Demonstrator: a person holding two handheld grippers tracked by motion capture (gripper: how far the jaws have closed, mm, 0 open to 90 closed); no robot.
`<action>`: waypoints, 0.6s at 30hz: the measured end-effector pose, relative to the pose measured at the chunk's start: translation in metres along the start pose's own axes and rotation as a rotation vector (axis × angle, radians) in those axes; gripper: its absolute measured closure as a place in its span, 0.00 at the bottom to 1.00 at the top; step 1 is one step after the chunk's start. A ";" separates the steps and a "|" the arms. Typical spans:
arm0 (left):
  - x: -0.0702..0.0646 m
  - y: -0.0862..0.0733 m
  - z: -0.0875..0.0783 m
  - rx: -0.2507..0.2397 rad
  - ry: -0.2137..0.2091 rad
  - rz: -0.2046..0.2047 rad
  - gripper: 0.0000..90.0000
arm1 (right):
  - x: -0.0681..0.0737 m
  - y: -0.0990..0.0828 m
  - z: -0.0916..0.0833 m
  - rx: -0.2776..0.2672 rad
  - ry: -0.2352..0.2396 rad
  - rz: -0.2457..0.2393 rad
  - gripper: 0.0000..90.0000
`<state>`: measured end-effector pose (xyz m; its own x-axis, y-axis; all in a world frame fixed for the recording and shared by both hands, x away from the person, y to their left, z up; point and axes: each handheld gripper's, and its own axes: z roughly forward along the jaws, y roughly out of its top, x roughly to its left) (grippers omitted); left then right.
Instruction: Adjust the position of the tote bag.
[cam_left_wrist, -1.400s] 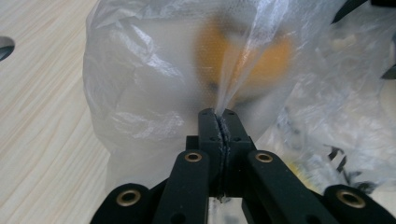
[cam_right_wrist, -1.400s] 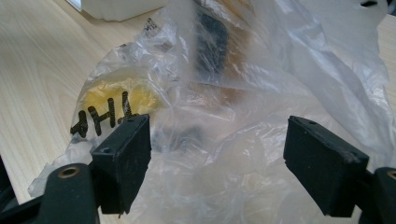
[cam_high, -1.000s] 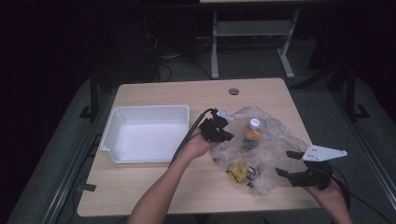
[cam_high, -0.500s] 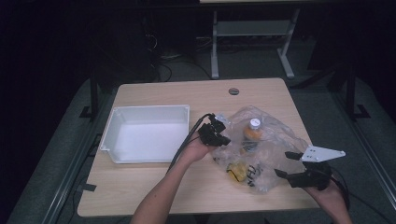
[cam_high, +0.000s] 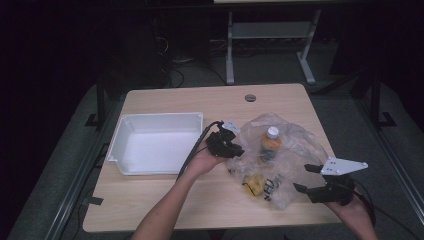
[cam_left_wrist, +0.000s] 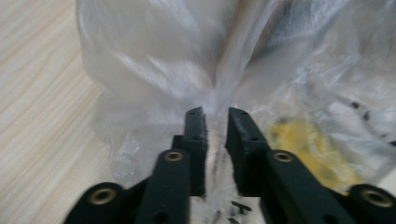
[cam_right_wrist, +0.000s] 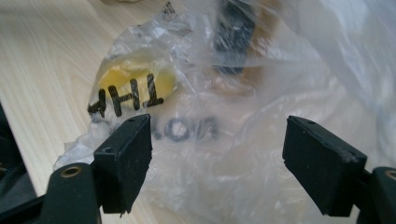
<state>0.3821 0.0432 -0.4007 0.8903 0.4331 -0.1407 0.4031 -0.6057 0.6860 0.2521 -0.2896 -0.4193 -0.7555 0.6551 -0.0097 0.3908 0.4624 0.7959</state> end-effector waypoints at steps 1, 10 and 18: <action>0.000 -0.001 -0.003 0.002 0.002 0.014 0.83 | 0.001 0.001 -0.001 -0.002 0.003 -0.003 0.26; -0.006 -0.004 -0.025 -0.023 0.005 0.030 0.80 | 0.007 0.016 -0.012 -0.006 0.021 -0.029 0.26; -0.010 -0.006 -0.041 -0.043 0.005 0.035 0.76 | 0.003 0.038 -0.030 -0.018 0.016 -0.079 0.26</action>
<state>0.3624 0.0700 -0.3738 0.9025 0.4155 -0.1133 0.3627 -0.5913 0.7203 0.2490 -0.2876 -0.3713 -0.7919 0.6073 -0.0636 0.3201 0.5015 0.8038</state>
